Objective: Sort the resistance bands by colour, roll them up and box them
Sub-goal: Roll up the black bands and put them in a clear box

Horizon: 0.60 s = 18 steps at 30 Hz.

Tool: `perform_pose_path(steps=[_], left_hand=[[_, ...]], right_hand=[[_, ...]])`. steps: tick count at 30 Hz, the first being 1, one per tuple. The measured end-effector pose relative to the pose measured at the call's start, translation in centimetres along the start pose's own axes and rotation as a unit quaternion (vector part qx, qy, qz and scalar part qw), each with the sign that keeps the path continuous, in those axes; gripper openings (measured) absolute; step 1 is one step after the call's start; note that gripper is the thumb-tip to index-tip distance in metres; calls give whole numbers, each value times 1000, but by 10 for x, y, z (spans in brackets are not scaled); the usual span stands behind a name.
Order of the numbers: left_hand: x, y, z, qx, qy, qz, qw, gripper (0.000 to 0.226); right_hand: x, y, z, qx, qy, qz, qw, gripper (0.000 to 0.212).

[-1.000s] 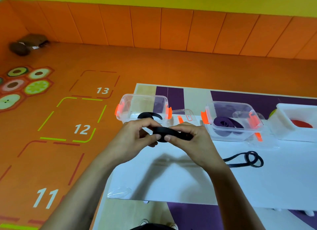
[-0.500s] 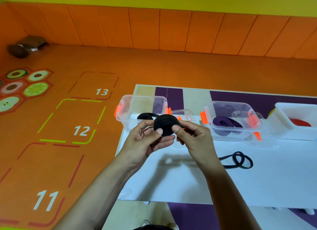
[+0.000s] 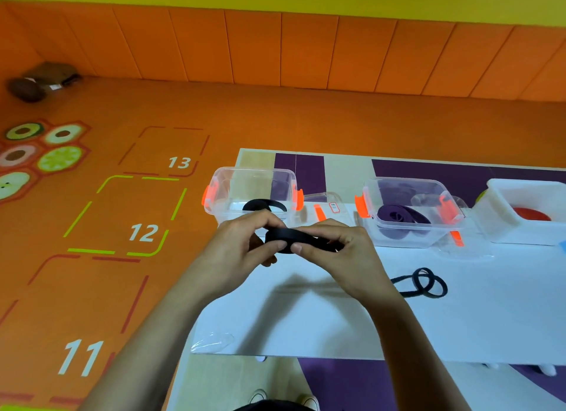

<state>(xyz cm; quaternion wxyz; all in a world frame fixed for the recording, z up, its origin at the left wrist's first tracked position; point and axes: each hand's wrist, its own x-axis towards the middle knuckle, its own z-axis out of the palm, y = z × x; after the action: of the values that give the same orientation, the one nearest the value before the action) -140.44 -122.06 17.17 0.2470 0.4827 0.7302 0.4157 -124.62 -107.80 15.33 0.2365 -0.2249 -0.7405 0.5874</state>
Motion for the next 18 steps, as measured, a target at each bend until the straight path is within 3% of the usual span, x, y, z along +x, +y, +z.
perform_pose_path(steps=[7, 14, 16, 18], left_hand=[[6, 2, 6, -247, 88, 1, 965, 16], [6, 11, 33, -477, 76, -84, 872, 16], [8, 8, 27, -402, 63, -98, 908, 9], [8, 4, 15, -210, 58, -85, 972, 13]], right_hand=[[3, -1, -2, 93, 27, 7, 995, 23], [7, 3, 8, 146, 80, 11, 986, 20], [6, 3, 3, 116, 76, 9, 990, 24], [3, 3, -5, 67, 51, 5, 996, 23]])
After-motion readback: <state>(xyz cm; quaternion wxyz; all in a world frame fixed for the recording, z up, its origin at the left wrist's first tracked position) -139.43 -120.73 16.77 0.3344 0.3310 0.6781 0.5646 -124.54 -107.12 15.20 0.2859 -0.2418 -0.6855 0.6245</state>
